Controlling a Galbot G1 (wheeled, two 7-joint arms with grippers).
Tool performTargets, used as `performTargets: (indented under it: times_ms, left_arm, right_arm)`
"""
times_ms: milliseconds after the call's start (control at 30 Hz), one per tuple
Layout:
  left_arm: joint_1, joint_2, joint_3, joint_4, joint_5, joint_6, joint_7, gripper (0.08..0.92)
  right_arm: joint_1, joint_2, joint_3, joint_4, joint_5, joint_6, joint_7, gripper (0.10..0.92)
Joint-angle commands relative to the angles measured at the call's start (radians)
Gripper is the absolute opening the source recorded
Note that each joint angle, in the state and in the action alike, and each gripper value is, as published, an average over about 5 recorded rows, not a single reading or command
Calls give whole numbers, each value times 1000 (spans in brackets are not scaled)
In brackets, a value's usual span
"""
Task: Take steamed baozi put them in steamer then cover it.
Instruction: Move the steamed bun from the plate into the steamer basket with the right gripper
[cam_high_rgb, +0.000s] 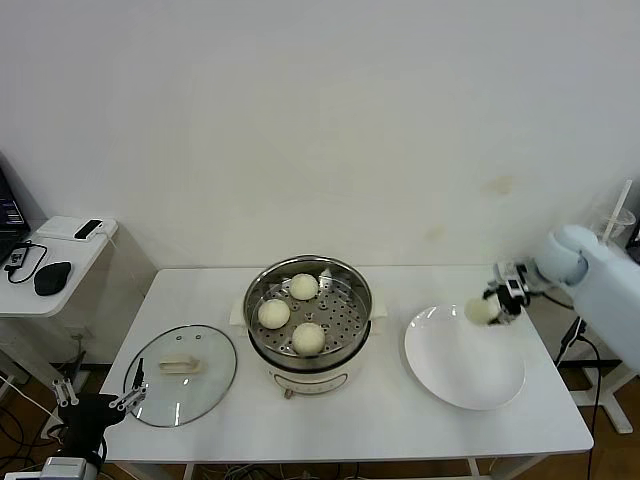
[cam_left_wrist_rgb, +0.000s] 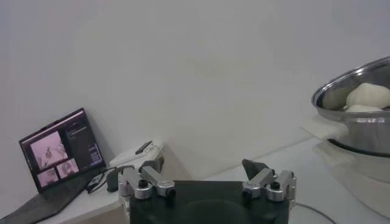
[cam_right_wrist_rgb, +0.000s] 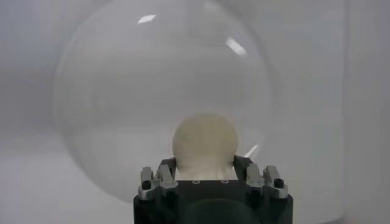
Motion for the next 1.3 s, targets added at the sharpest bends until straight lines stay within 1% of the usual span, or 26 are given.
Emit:
performTargets:
  times_ms: [33,200,333,633,867,1300]
  left_arm:
    - [-1,-3,4,4,1,-2,-2,823]
    - [-9,-6,12,6,5,-1,-2,823]
    - [-11,-7,13,5,7,0,-1,823]
    - [-1,-12,-1,-3,8,0,-1,823]
    - [-1,-18,-4,-6,10,1,0,823]
    - [-21,-15,-1,11,11,6,0,823]
  right_arm:
    - [448,100,-331,111,254,-94,5,600]
    - [548,199,-432,161,378,-159,57,602]
    - [571,275,-489,176,417,-209,94,606]
    - [467,395,-523,157,542,-323,200,612]
    - [370,436,-523,102,544,-370,253,619]
    - [286,453,-507,62,479,-436,284,619]
